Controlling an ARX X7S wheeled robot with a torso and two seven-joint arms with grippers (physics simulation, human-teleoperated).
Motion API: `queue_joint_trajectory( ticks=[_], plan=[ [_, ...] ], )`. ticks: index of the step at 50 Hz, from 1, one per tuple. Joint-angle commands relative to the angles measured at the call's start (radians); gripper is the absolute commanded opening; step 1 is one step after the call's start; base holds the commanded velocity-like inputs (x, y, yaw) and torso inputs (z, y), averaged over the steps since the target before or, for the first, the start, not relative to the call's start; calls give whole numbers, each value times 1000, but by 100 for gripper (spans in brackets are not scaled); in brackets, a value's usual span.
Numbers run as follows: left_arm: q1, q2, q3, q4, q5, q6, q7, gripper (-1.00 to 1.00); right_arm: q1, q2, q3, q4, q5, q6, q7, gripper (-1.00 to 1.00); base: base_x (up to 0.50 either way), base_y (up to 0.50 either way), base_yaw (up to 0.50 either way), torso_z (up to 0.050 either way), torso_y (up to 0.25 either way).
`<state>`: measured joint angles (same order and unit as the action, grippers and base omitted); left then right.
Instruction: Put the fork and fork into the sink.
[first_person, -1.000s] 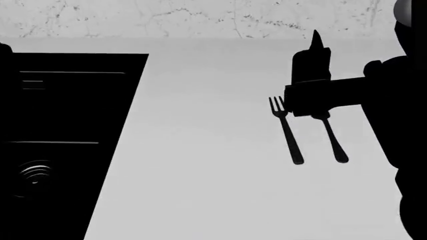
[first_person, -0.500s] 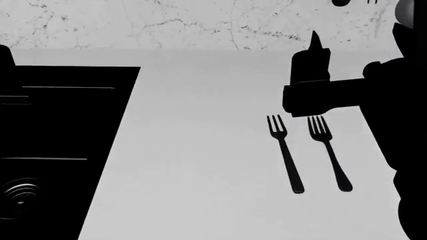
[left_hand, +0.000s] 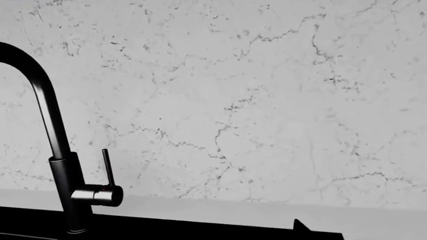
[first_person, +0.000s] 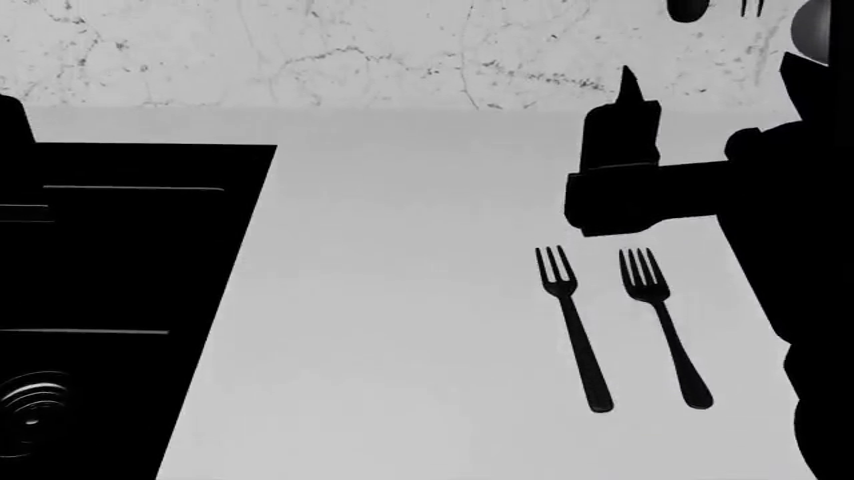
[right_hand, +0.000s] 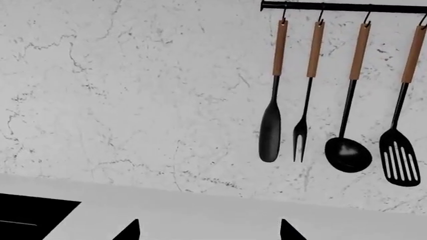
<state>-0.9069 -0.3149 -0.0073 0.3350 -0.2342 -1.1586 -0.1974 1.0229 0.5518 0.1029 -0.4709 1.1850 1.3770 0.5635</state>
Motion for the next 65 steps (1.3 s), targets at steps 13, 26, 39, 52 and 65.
queue_joint_trajectory(
  ticks=[13,26,39,52,65],
  plan=[
    [13,-5,-4,14,-14,1,2,100,-14,8,-1,0,25,-23,12,100,0,0,0,0,0],
    [28,-10,1,-8,-8,26,-2,100,-49,5,-51,89,36,-5,-22,100,0,0,0,0,0],
    [37,-14,-8,-7,-13,28,-4,100,-48,-25,-73,185,79,35,7,100,0,0,0,0,0],
    [39,-14,-2,-24,-15,41,-3,100,-53,-37,-113,276,84,56,37,100,0,0,0,0,0],
    [60,-19,-6,-22,-17,53,-6,100,-116,-42,-149,301,39,-11,1,100,0,0,0,0,0]
  ],
)
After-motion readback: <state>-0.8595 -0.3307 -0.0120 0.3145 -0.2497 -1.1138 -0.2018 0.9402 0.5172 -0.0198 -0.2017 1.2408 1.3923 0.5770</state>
